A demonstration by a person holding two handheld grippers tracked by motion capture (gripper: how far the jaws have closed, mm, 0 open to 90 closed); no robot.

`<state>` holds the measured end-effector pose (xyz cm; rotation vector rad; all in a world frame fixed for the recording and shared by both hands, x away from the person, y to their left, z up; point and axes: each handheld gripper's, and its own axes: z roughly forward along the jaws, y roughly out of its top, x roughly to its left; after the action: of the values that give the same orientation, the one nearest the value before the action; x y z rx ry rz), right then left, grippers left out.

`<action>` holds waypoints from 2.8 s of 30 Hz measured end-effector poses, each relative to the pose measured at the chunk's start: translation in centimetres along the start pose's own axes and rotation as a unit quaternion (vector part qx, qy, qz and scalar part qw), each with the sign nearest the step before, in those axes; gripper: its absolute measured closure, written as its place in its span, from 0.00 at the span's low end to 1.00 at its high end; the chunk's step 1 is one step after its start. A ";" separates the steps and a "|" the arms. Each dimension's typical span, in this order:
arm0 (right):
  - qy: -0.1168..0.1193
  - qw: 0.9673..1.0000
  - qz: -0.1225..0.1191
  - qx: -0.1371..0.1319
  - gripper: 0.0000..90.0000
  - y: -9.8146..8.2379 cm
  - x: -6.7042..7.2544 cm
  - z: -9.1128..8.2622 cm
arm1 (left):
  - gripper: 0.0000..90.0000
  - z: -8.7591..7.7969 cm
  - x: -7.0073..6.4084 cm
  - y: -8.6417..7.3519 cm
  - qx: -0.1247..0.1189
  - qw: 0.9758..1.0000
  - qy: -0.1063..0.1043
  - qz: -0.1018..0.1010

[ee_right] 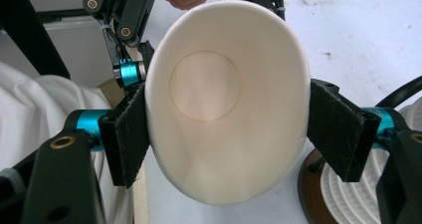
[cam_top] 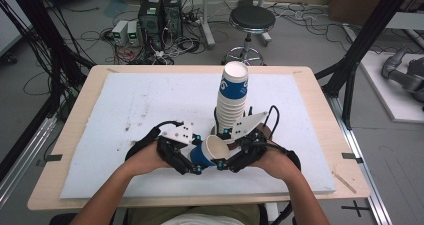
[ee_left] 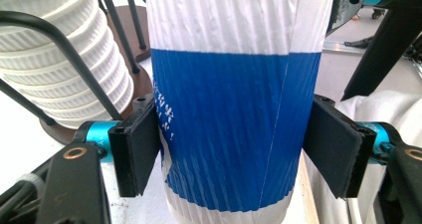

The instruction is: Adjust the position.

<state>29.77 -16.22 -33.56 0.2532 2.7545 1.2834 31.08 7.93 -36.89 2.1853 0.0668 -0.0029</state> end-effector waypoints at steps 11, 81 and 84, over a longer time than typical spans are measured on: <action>-0.003 0.993 0.026 -0.114 0.21 -0.1 -0.3 -1.6 | 0.31 -0.7 1.0 -0.7 -0.063 0.997 -0.021 -0.043; -0.104 0.981 0.037 -0.156 0.21 -2.5 -1.9 -7.6 | 0.30 -7.6 2.4 -1.9 -0.211 0.959 0.156 -0.106; -0.119 0.979 0.047 -0.158 0.21 -3.2 -2.3 -8.2 | 0.30 -8.3 2.6 -2.2 -0.214 0.955 0.174 -0.112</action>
<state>30.40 -24.85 -30.67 0.4801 2.3252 1.5730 33.33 16.13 -34.00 1.7134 0.4724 0.2477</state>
